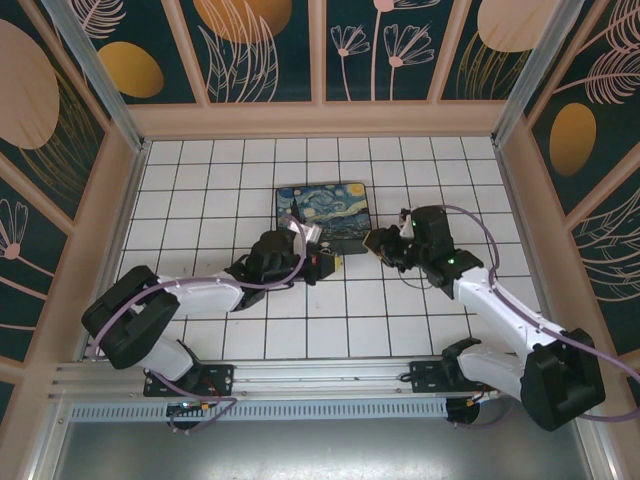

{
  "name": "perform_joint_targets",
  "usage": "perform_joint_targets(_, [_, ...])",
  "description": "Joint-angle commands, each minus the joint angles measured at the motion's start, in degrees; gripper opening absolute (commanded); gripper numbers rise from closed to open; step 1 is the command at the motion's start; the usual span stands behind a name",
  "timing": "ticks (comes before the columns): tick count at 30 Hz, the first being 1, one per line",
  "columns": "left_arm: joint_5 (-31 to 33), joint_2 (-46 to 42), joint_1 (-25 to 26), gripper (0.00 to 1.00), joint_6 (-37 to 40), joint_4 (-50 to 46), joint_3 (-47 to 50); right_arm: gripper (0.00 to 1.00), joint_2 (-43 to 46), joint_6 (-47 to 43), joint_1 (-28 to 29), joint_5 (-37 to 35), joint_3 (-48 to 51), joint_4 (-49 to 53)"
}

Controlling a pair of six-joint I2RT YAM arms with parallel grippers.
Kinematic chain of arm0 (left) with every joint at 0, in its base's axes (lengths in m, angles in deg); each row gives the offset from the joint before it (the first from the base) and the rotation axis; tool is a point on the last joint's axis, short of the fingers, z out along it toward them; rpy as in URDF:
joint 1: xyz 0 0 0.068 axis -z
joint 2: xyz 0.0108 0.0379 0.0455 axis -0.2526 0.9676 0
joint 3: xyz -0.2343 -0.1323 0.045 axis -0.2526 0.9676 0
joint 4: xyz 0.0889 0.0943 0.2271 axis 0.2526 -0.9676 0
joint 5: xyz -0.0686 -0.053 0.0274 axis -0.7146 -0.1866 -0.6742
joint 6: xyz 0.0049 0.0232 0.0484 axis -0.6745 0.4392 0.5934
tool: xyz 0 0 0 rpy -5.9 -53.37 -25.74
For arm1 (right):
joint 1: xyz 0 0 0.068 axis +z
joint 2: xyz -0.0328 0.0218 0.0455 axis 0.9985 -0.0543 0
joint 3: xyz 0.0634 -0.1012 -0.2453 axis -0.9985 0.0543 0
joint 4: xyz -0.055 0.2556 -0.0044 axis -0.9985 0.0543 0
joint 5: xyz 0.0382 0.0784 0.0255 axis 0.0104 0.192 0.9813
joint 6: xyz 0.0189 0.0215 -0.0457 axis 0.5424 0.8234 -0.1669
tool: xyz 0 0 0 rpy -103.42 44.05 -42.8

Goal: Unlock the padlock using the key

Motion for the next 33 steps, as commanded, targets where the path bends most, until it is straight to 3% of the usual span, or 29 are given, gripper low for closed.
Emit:
perform_joint_targets(1, [-2.5, -2.7, -1.5, 0.00, -9.6, 5.2, 0.0, 0.20, 2.2, 1.7, 1.7, 6.0, 5.9, -13.7])
perform_joint_targets(9, [-3.9, -2.4, -3.1, 0.00, -17.1, 4.6, -2.3, 0.20, 1.7, 5.2, 3.8, 7.6, 12.4, -33.2])
perform_joint_targets(19, [-5.5, -1.4, -3.2, 0.00, -17.5, 4.6, -3.7, 0.21, -3.2, 5.7, 4.9, 9.0, 10.9, -37.6])
perform_joint_targets(21, [-6.8, -1.2, -3.2, 0.00, -16.6, 3.7, -4.1, 0.21, -3.1, 4.5, 4.8, 9.7, 10.6, -36.6])
perform_joint_targets(24, [-13.4, -0.7, -3.2, 0.00, -9.6, -1.0, -5.1, 0.23, -1.0, -3.1, 2.3, 8.9, 7.1, -23.5])
perform_joint_targets(29, [-22.8, -1.2, -3.2, 0.00, 8.4, -12.5, -4.8, 0.27, -1.4, -15.7, -4.1, 20.9, 2.7, -15.4])
perform_joint_targets(33, [-27.4, 1.6, -3.2, 0.00, 12.1, -13.8, -6.8, 0.29, -2.3, -26.6, -4.1, 25.8, -1.1, -7.1])
